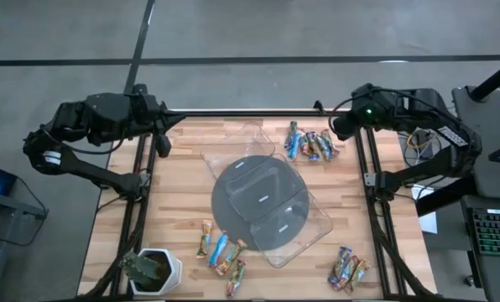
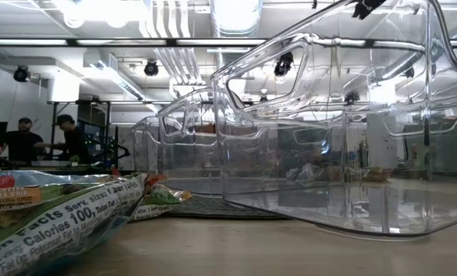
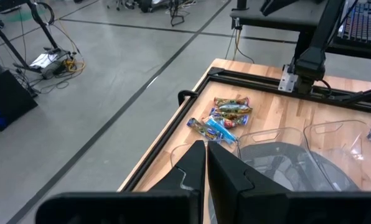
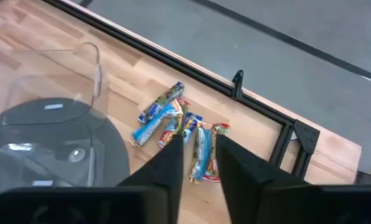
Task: Pick and place Granola Bars by type
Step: Put the red granola bar into the top transparent bin
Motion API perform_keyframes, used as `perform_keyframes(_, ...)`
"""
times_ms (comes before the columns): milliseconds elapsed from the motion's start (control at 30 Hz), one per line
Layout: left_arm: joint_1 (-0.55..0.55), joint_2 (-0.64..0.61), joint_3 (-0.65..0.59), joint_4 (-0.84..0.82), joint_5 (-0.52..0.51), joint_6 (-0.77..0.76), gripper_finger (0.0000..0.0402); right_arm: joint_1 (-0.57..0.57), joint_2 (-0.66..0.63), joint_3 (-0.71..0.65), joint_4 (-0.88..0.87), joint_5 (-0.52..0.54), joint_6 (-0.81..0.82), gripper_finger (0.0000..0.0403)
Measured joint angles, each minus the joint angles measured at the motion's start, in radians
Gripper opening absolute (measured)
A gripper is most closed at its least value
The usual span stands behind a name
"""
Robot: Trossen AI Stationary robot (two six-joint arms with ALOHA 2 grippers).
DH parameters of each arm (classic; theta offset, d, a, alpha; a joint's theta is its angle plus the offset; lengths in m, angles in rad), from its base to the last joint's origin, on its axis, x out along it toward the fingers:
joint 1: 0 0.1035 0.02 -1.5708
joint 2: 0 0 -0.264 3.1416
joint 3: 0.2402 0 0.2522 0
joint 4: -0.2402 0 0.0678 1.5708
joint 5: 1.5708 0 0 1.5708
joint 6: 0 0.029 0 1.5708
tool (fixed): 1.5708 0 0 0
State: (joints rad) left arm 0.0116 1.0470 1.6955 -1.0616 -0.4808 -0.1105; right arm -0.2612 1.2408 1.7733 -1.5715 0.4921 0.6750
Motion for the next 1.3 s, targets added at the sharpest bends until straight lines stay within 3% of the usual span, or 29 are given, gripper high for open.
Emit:
perform_keyframes(267, 0.0, 0.0, -0.001, -0.043, 0.0, -0.023, 0.0, -0.077, 0.047, 0.0, 0.0, -0.055, -0.001, 0.0205)
perform_keyframes(467, 0.0, 0.0, -0.001, -0.048, 0.0, -0.023, 0.0, -0.106, 0.096, 0.0, 0.0, -0.067, 0.006, 0.025)
perform_keyframes(833, 0.0, 0.0, -0.001, -0.06, 0.0, -0.025, 0.0, -0.262, 0.148, -0.041, 0.001, -0.086, 0.006, 0.0243)
perform_keyframes(1067, 0.0, 0.0, -0.001, -0.072, 0.0, -0.025, 0.0, -0.417, 0.168, -0.148, 0.0, -0.155, -0.003, 0.0242)
perform_keyframes(1300, 0.0, 0.0, -0.002, -0.087, 0.0, -0.025, 0.0, -0.491, 0.169, -0.298, 0.018, -0.228, -0.059, 0.0238)
